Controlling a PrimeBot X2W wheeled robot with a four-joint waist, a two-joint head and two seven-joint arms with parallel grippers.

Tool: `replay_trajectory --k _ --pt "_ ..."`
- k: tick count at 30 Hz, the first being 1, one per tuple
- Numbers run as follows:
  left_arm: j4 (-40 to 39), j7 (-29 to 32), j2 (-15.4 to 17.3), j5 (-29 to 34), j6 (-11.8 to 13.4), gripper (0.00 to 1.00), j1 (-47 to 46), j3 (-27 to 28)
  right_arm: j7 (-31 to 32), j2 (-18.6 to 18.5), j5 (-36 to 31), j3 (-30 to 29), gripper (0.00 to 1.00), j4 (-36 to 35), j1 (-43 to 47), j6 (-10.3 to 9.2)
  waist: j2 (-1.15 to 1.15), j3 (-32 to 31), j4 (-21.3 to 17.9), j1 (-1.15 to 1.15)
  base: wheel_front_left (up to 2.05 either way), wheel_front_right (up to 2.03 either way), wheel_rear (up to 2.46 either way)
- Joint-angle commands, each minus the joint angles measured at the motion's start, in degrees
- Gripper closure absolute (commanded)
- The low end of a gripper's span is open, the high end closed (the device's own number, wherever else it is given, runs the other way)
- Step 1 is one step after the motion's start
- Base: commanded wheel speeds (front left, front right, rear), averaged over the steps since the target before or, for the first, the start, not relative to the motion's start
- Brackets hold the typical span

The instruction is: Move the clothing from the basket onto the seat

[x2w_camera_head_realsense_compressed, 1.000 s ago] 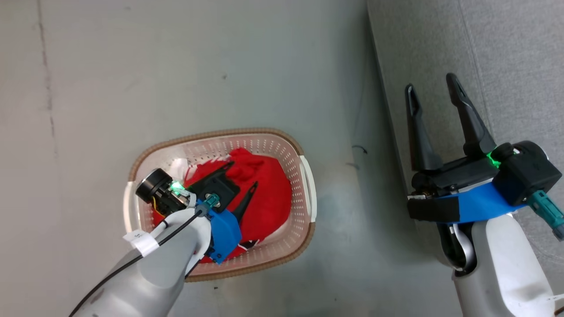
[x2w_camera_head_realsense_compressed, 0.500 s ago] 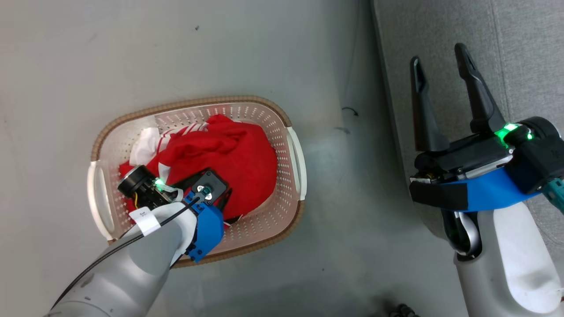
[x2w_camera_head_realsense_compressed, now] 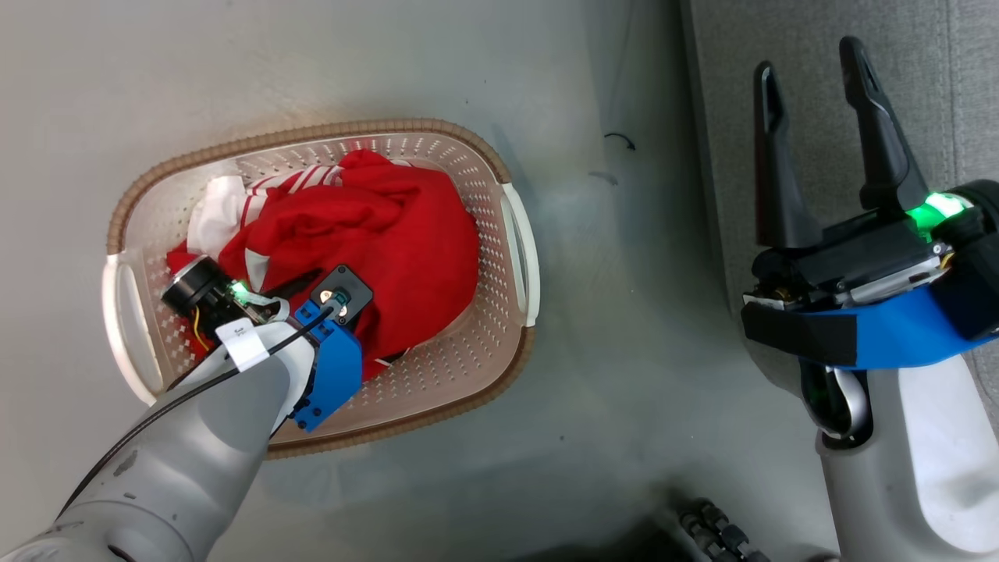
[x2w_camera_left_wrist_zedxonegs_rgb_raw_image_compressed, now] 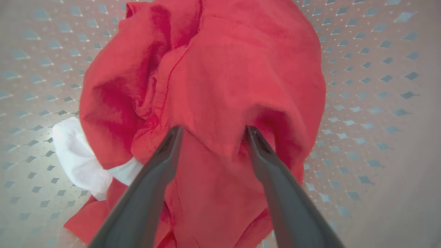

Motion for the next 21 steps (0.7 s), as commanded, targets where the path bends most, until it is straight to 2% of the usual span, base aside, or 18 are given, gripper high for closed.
replay_trajectory --k 1,9,16,17,18,19,21 --pt "0.4 0.1 -0.1 0.7 0.0 0.00 -1.1 -0.2 -0.2 -0.2 0.2 -0.1 0.00 -0.6 -1.1 0.03 0.00 1.1 -0.1 -0.01 0.00 0.00 0.00" --pt "2.6 -1.1 -1.4 4.7 0.3 0.00 -4.2 -0.3 -0.2 -0.2 0.1 -0.3 0.00 -2.6 -0.2 0.03 0.00 4.2 -0.6 -0.01 0.00 0.00 0.00" --pt "3.6 -0.7 -2.0 5.5 0.7 0.00 -5.1 -0.3 -0.2 -0.2 -0.2 -0.6 0.00 -3.8 0.6 0.03 0.00 5.9 -0.7 -0.01 0.00 0.00 0.00" --pt "3.6 -0.8 -2.1 5.6 0.6 0.36 -5.2 -0.3 -0.2 -0.2 -0.3 -0.6 0.00 -3.9 0.6 0.03 0.00 6.0 -0.7 -0.01 0.00 0.00 0.00" --pt "3.7 -1.6 -2.3 5.8 1.1 0.78 -5.6 -0.3 -0.2 -0.2 -0.3 -0.6 0.00 -4.0 0.7 0.03 0.00 6.1 -0.7 -0.01 0.00 0.00 0.00" --pt "3.7 -2.1 -2.4 6.0 1.2 1.00 -5.7 -0.3 -0.2 -0.2 -0.3 -0.6 0.00 -4.0 0.8 0.03 0.00 6.1 -0.7 -0.01 0.00 0.00 0.00" --pt "3.8 -2.1 -2.5 6.3 1.8 1.00 -5.7 -0.3 -0.2 -0.2 -0.4 -0.6 0.00 -3.9 0.6 0.03 0.00 6.0 -0.5 -0.01 0.00 0.00 0.00"
